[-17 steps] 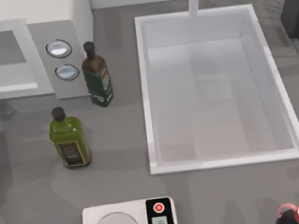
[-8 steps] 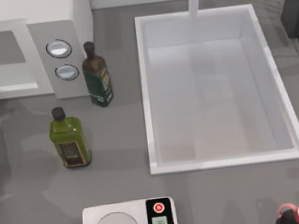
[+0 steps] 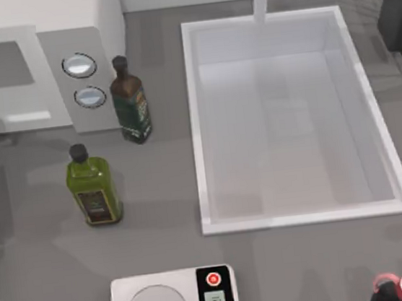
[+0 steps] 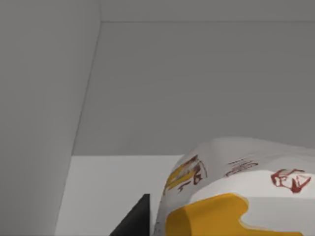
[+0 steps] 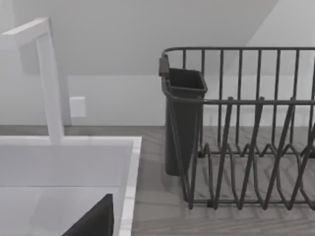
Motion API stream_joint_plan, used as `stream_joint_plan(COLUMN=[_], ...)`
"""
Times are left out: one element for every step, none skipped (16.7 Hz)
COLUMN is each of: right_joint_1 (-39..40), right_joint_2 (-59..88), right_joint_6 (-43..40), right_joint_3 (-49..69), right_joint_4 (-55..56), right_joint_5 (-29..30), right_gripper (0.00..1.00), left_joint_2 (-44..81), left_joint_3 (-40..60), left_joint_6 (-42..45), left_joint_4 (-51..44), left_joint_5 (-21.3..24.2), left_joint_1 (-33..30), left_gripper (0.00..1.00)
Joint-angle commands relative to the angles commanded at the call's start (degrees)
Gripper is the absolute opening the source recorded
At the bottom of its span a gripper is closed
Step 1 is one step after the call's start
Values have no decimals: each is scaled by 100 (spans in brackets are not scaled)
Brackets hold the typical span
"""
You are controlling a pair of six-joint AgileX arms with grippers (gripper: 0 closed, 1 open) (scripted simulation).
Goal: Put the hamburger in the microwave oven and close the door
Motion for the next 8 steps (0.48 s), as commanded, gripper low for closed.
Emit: stream_joint_plan(right_joint_1=[0,0,0,0,0,0,0,0], right_joint_2=[0,0,0,0,0,0,0,0], right_joint_6=[0,0,0,0,0,0,0,0], right_joint_3=[0,0,0,0,0,0,0,0], right_joint_4=[0,0,0,0,0,0,0,0], right_joint_5=[0,0,0,0,0,0,0,0], right_gripper=[100,100,100,100,100,100,100,100], left_joint_2=[169,353,547,746,940,1128,1301,1459], left_joint_3=[297,613,938,1280,1631,1982,2325,2648], left_joint_6=[-12,-26,-43,-62,-82,-103,-124,-143], left_joint_4=[-98,-211,-336,-471,-612,-753,-893,-1026], left_joint_5=[-24,-53,-87,-125,-165,-207,-249,-288], left_joint_1=[-37,-76,-117,-159,-202,-245,-287,-328], left_gripper=[0,0,0,0,0,0,0,0])
